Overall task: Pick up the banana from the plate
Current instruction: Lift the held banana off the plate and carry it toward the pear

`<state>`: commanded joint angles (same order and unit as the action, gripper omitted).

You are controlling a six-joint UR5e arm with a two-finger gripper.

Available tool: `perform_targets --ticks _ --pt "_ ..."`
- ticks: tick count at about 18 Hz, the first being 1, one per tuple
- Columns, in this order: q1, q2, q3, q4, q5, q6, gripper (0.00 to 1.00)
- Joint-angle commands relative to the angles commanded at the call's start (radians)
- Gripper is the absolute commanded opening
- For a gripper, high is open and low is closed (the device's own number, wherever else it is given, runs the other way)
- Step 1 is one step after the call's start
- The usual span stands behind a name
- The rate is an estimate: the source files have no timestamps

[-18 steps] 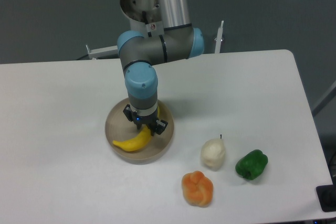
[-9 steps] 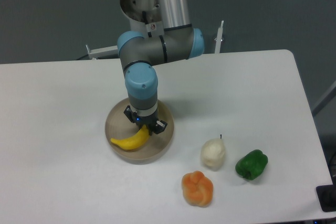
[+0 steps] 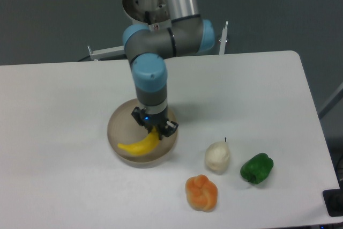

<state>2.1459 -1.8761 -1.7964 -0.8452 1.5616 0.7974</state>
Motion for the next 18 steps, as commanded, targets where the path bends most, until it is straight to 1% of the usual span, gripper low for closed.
perform_targets --ticks 1,3,5,7,8,11,14,16,18 --pt "0.014 0.005 0.006 -0.002 0.000 0.025 0.33" --pt "0.057 0.011 0.038 -0.009 0.002 0.060 0.33" --pt "0.098 0.009 0.077 -0.040 0.000 0.101 0.33" --pt "0.147 0.011 0.113 -0.081 -0.002 0.172 0.33" --pt "0.167 0.009 0.126 -0.090 0.000 0.209 0.33" --pt "0.236 -0.004 0.150 -0.091 -0.002 0.288 0.33" --pt "0.291 -0.020 0.173 -0.091 -0.005 0.413 0.33" --pt "0.310 -0.038 0.205 -0.092 -0.005 0.444 0.33" --pt "0.312 -0.067 0.248 -0.103 0.002 0.444 0.33"
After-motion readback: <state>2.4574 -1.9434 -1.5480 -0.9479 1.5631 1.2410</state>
